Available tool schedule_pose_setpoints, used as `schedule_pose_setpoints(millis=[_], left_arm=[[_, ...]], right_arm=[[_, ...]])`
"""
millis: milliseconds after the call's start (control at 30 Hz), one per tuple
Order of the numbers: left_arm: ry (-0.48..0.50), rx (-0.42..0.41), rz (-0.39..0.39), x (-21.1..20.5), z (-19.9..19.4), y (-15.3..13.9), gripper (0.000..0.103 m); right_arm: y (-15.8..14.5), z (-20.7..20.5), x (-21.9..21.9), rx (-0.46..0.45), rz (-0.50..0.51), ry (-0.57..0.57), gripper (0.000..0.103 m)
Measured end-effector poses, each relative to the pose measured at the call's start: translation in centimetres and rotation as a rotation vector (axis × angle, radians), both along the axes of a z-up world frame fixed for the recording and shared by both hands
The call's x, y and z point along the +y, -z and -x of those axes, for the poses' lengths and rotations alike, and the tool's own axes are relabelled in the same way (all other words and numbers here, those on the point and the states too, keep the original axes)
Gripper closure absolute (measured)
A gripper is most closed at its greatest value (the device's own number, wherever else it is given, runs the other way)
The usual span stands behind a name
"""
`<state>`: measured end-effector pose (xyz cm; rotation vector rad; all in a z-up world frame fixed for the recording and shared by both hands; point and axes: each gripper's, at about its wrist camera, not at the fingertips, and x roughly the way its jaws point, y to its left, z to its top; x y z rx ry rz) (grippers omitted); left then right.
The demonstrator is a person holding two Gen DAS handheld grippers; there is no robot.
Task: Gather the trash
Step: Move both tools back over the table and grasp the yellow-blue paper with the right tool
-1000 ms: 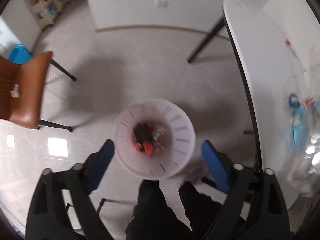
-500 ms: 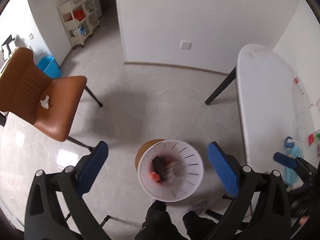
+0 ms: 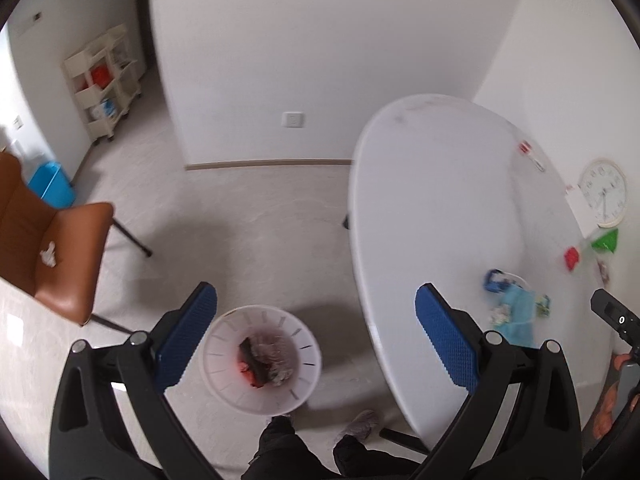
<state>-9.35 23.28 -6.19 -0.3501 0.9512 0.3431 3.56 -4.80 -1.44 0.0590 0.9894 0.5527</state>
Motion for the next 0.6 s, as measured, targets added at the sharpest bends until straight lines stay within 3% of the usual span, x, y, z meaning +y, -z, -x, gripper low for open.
schedule_pose_setpoints(millis=[400,600], left_arm=[[0.198,0.018,-0.011,-8.2,-4.3,0.0,0.008],[0.296,0.031,-0.032,-11.8,-5.9,0.6,0.008]], right_arm=[[0.9,0.6,-8.3,0.004,0.001,0.163,0.003],[3.0,0.9,-10.9,0.026,0.049,0.202,0.003]])
